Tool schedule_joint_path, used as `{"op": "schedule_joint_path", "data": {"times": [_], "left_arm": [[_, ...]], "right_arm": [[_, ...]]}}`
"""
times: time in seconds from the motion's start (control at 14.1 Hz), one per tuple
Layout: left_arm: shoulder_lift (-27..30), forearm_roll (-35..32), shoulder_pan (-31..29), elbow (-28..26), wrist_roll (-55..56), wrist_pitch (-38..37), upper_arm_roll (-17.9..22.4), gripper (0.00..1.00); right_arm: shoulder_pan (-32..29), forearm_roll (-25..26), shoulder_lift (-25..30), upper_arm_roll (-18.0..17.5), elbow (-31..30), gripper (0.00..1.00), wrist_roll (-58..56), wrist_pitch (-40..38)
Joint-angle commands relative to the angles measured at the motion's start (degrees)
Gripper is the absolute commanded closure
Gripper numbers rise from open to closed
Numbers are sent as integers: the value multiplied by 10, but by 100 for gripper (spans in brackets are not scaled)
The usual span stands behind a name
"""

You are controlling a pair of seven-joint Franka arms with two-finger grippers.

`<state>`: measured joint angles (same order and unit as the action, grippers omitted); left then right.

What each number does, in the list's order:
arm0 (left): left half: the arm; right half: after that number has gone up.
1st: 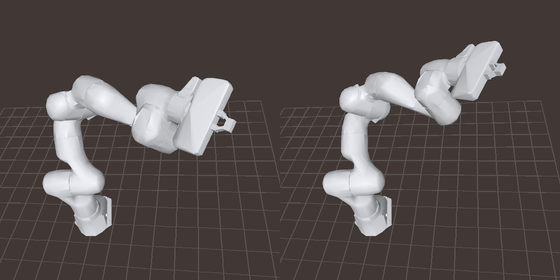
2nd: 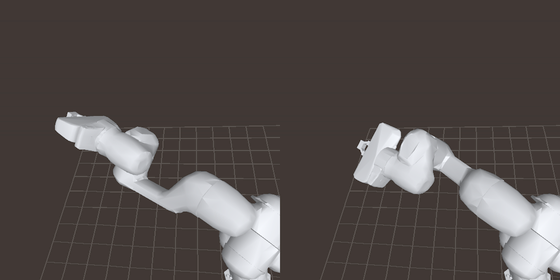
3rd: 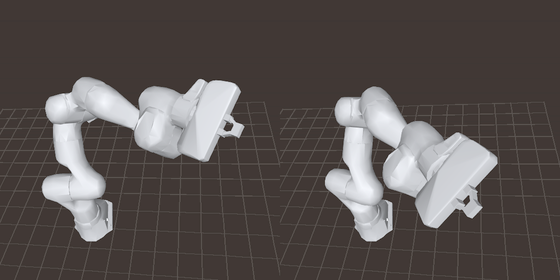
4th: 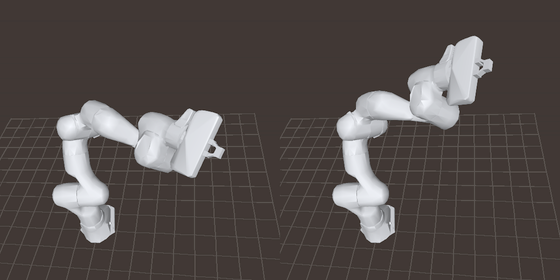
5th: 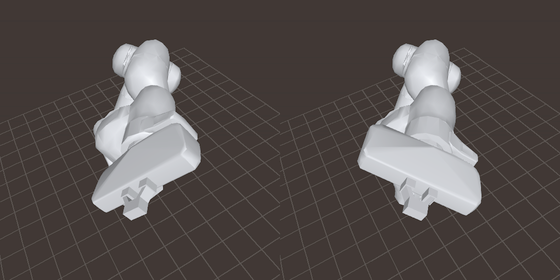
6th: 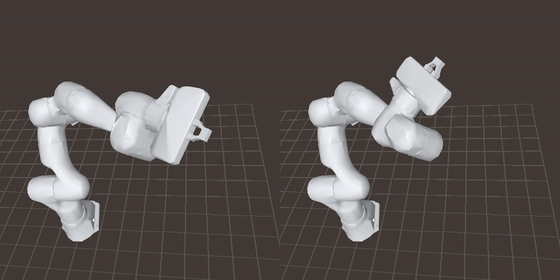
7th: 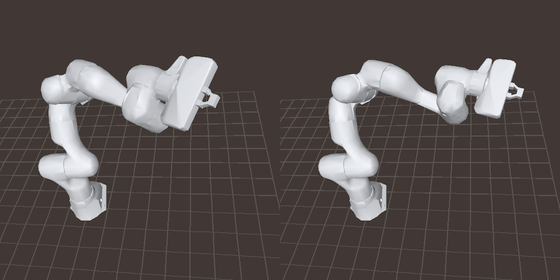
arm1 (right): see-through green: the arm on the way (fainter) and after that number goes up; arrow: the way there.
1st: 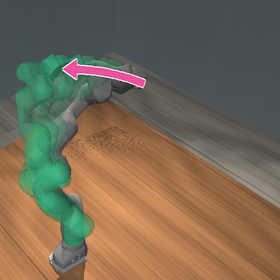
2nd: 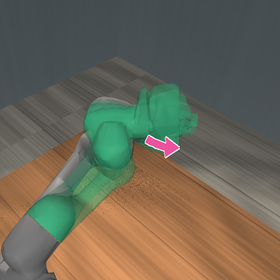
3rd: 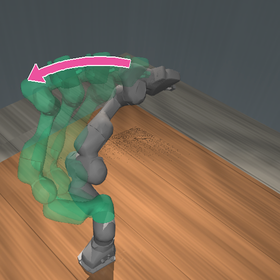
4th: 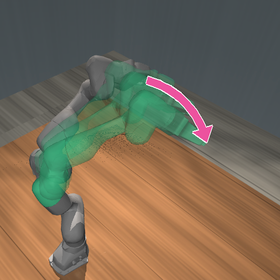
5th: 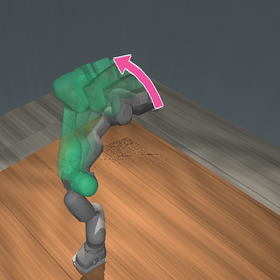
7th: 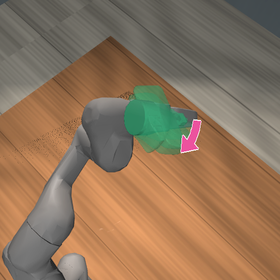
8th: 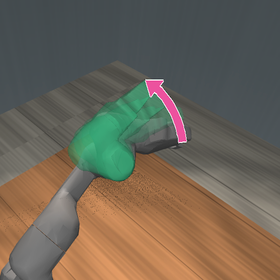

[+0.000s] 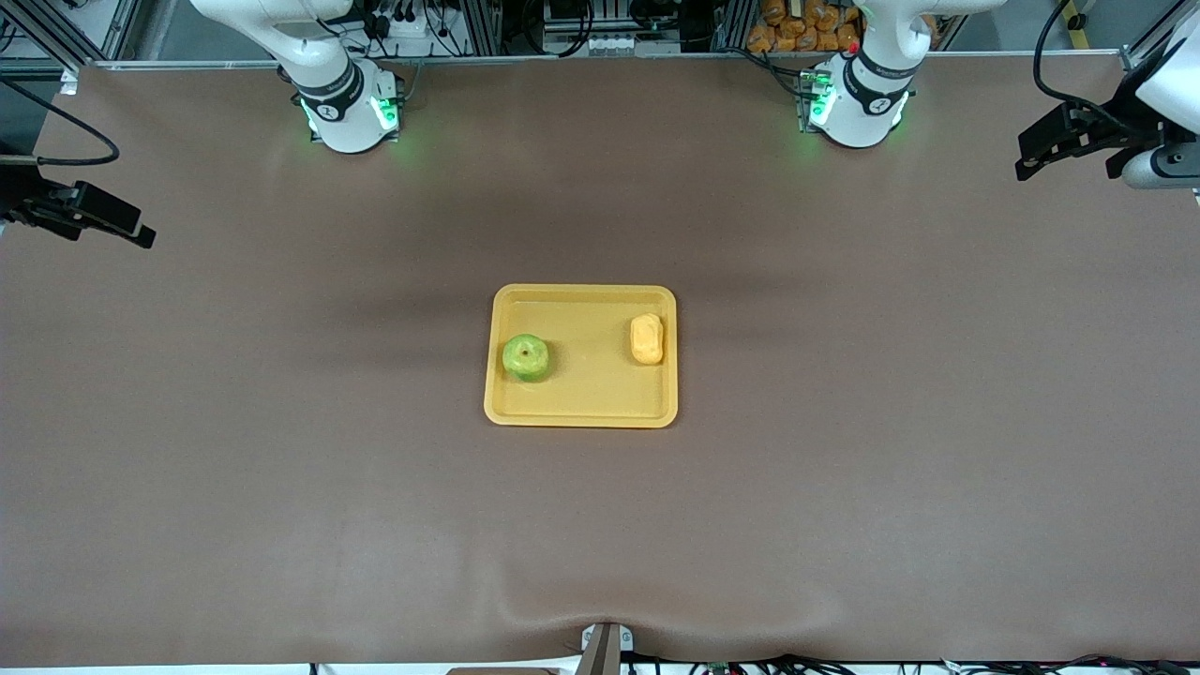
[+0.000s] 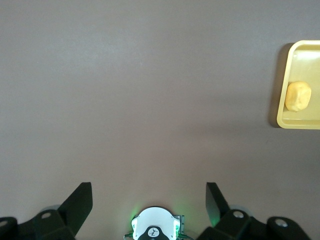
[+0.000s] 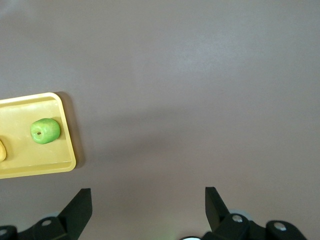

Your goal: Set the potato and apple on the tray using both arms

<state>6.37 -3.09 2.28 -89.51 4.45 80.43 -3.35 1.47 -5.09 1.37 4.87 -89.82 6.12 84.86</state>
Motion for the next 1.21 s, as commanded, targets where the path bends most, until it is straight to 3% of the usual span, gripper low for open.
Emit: {"op": "schedule_joint_path", "data": {"times": [0.0, 1.14], "left_arm": [[0, 4, 3, 9, -3, -7, 3, 0], [0, 4, 1, 8, -6, -7, 2, 0]], "right_arm": [[6, 5, 1, 1, 6, 0, 8, 0], [7, 5, 0, 0, 5, 0, 6, 5]]}}
